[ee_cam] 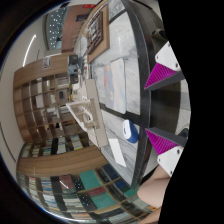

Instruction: Arrange mouse

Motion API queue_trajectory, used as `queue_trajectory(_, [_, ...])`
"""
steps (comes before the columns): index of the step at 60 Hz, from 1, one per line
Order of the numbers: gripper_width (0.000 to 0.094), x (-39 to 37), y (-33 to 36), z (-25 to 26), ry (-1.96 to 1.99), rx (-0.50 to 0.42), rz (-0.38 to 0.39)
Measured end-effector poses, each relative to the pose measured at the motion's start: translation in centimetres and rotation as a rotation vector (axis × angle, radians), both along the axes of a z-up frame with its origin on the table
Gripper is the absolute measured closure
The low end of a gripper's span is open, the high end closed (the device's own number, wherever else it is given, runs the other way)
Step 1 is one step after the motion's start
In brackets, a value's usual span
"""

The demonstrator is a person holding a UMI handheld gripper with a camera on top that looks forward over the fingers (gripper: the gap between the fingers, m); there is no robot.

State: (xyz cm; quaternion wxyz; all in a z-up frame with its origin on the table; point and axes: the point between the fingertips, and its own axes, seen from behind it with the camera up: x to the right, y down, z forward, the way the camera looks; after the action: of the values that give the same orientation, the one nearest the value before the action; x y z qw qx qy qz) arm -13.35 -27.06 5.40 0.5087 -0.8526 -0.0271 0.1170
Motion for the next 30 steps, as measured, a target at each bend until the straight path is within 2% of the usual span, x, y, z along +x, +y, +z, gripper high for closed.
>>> queue_trajectory(5, [0.0100, -0.4, 0.6, -1.0, -0.044, -0.027, 0.006])
queue_trajectory(10, [0.0104, -1.1, 2.0, -1.6, -0.109, -0.013, 0.010])
queue_trajectory(30, [0.0106, -13.4, 5.7, -4.8, -0.009, -0.068, 0.209])
